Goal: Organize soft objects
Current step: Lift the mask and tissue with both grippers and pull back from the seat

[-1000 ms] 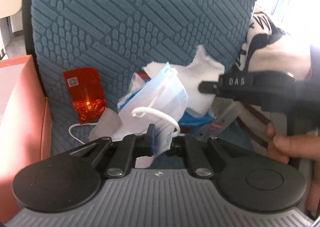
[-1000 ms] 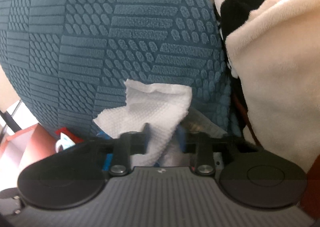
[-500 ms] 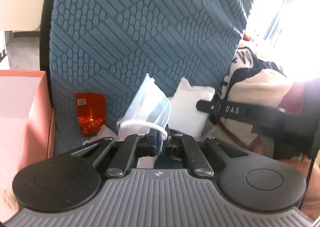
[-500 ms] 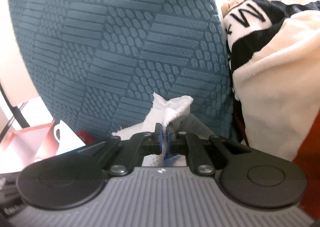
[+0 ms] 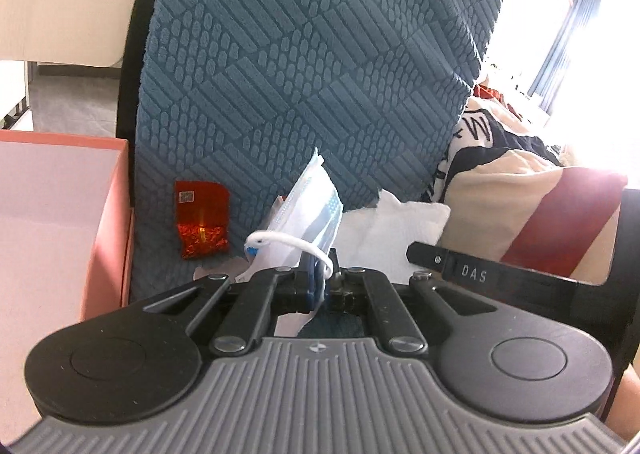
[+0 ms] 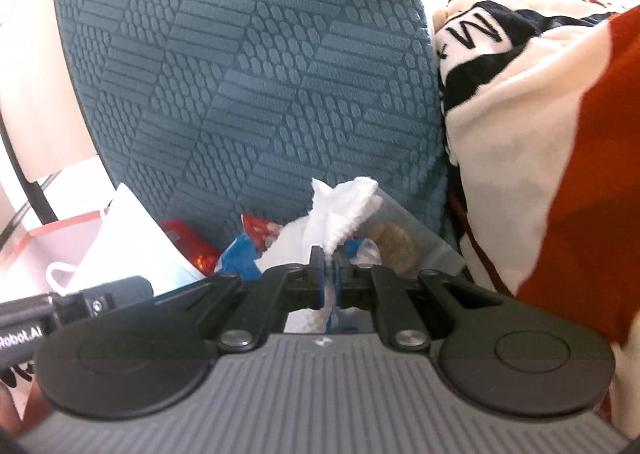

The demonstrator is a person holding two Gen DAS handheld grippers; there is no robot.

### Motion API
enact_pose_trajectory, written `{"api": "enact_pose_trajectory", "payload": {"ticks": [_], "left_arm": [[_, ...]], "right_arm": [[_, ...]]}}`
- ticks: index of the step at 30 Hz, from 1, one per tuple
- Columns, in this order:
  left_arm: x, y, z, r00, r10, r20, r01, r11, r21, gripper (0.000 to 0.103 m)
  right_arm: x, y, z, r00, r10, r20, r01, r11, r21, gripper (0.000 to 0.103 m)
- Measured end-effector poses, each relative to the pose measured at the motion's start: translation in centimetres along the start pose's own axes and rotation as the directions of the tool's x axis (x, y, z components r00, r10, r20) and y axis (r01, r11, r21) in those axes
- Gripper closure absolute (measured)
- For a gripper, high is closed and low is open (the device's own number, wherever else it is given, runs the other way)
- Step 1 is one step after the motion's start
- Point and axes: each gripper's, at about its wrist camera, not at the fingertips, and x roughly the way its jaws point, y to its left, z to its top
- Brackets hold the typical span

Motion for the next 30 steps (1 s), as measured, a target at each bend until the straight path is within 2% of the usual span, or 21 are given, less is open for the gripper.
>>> {"api": "enact_pose_trajectory", "payload": {"ticks": [14, 23, 30], "left_arm": [[-4.4, 0.4, -2.3, 1.000, -0.014, -0.015, 0.013, 0.998, -0.064, 0.098], [-6.9, -0.6, -4.3, 1.000, -0.005, -0.015, 0.004, 0.999, -0.033, 0.098], [-8.8, 0.3, -5.5, 1.000, -0.008, -0.028, 0.006, 0.997, -0.080, 0.098]], "right_arm": [[-5.1, -0.2, -3.4, 1.000, 0.008, -0.021, -0.008, 0.999, 0.033, 0.095], [-9.0, 1.4, -6.1, 0.999, 0.017, -0.043, -0.017, 1.000, 0.010, 0.094], [-11.6, 1.6, -7.6, 0.999, 0.017, -0.051, -0.016, 1.000, 0.022, 0.094]]}}
